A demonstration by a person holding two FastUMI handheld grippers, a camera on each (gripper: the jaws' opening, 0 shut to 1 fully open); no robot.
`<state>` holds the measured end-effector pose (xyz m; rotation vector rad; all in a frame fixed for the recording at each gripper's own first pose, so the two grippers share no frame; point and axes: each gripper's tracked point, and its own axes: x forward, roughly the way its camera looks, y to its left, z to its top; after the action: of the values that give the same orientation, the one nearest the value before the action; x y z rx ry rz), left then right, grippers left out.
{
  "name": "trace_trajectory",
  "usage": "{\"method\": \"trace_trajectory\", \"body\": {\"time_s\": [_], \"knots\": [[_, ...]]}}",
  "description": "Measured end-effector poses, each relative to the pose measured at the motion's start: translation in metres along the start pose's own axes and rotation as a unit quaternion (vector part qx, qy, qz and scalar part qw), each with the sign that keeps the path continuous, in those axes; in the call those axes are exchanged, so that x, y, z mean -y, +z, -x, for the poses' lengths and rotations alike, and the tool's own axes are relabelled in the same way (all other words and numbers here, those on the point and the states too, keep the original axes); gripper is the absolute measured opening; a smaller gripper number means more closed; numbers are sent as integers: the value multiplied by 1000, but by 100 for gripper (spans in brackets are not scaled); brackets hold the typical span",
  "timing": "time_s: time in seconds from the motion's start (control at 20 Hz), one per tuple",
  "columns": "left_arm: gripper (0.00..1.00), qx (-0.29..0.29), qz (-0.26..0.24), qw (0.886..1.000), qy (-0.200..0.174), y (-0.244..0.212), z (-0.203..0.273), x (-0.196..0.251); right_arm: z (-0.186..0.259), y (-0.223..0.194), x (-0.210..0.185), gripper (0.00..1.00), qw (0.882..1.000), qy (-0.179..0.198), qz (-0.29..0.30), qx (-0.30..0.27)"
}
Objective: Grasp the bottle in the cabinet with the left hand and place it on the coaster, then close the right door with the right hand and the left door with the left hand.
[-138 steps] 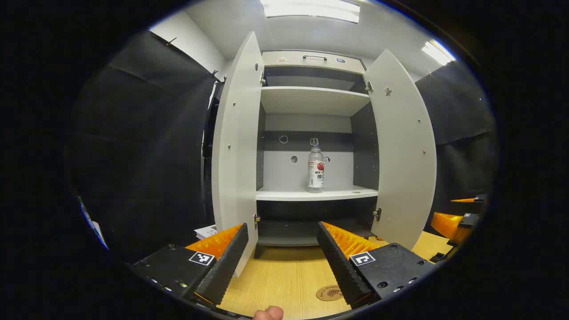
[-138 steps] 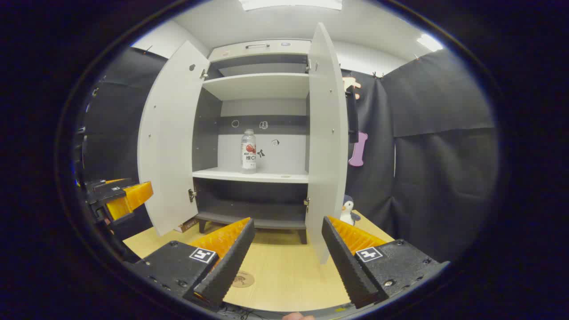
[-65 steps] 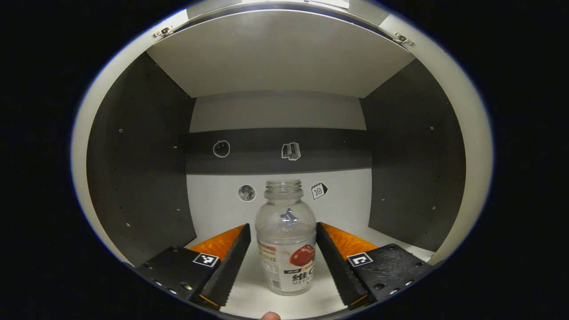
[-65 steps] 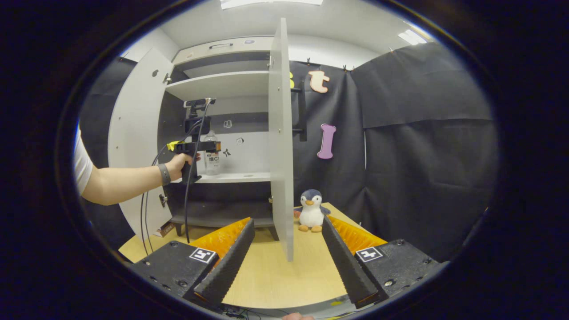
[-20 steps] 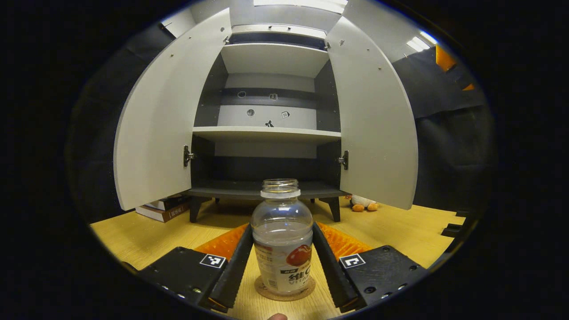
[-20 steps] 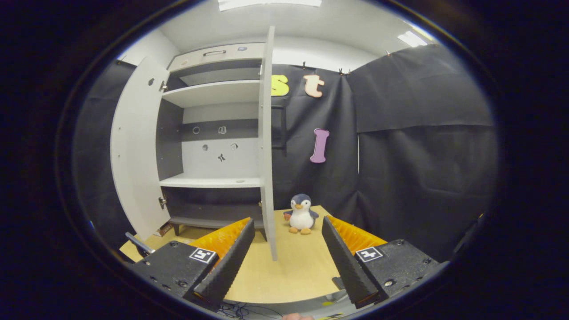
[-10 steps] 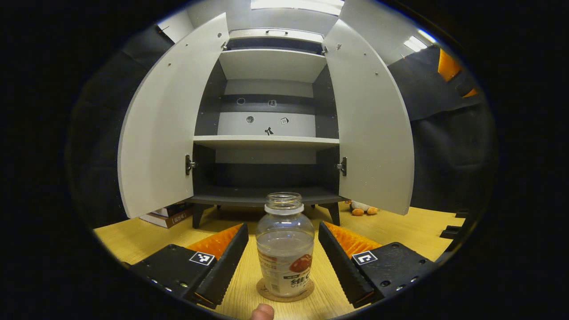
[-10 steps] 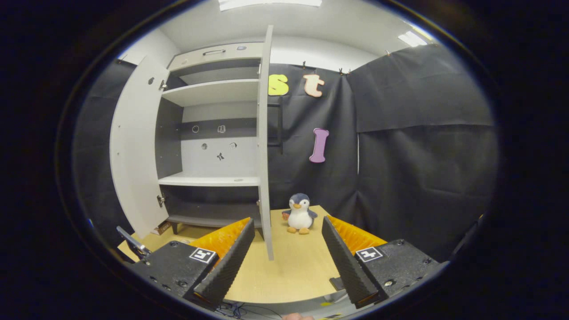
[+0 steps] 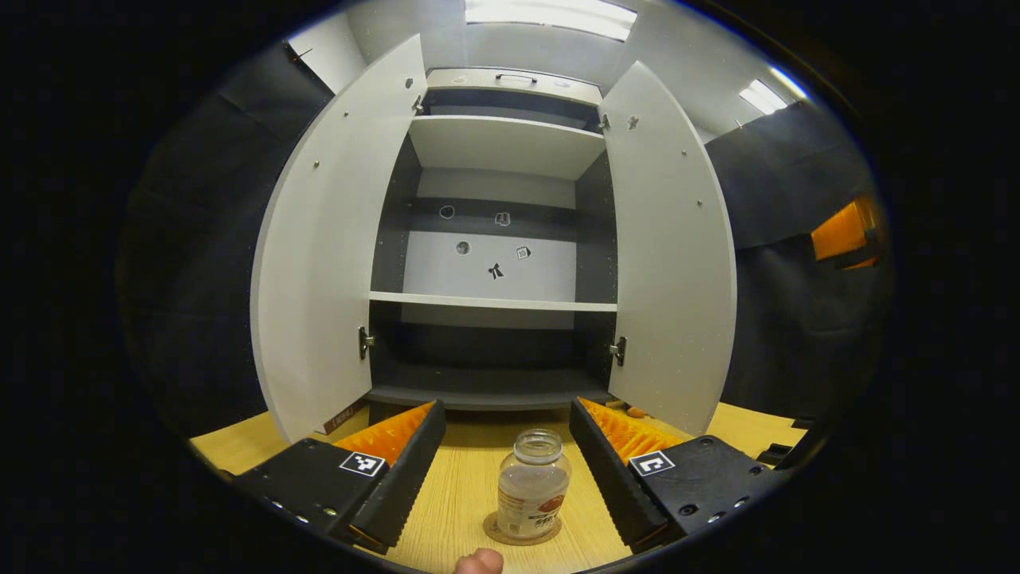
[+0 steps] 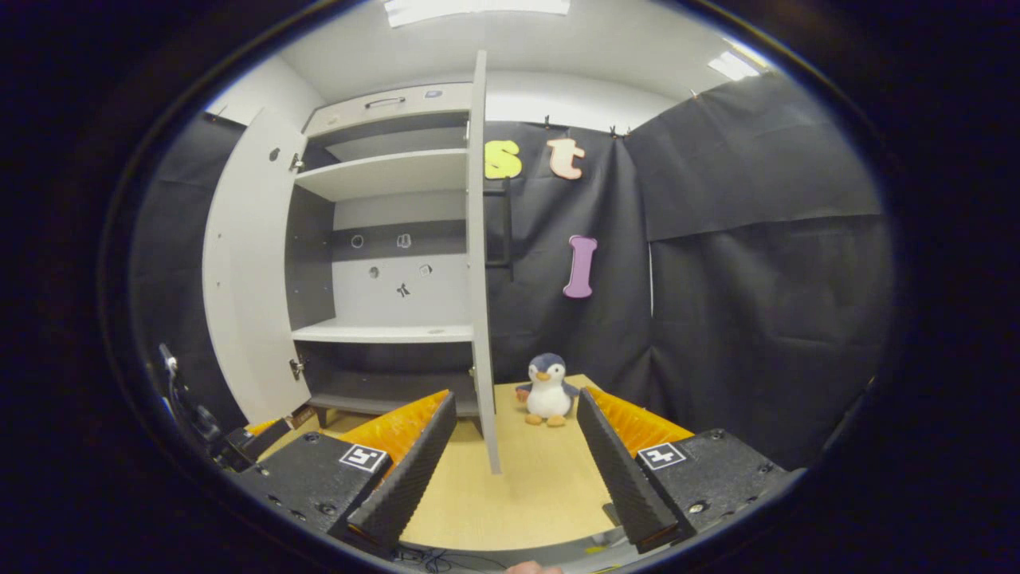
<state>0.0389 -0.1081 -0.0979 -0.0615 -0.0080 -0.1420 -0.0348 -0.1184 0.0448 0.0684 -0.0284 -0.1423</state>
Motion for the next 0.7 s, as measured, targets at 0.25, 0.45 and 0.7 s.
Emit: {"method": "trace_trajectory", "body": {"time_s": [0.25,0.45,0.7], "knots": [[95,-22,-16,999,18,42,12,-20,-16,26,3,99,999,14,6,38],[95,-34,-15,999,24,63,20,-27,-39,67,16,98,997,15,11,80],[95,-19,-15,999,29,86,30,-31,-92,122,34,99,993,27,29,107]]}}
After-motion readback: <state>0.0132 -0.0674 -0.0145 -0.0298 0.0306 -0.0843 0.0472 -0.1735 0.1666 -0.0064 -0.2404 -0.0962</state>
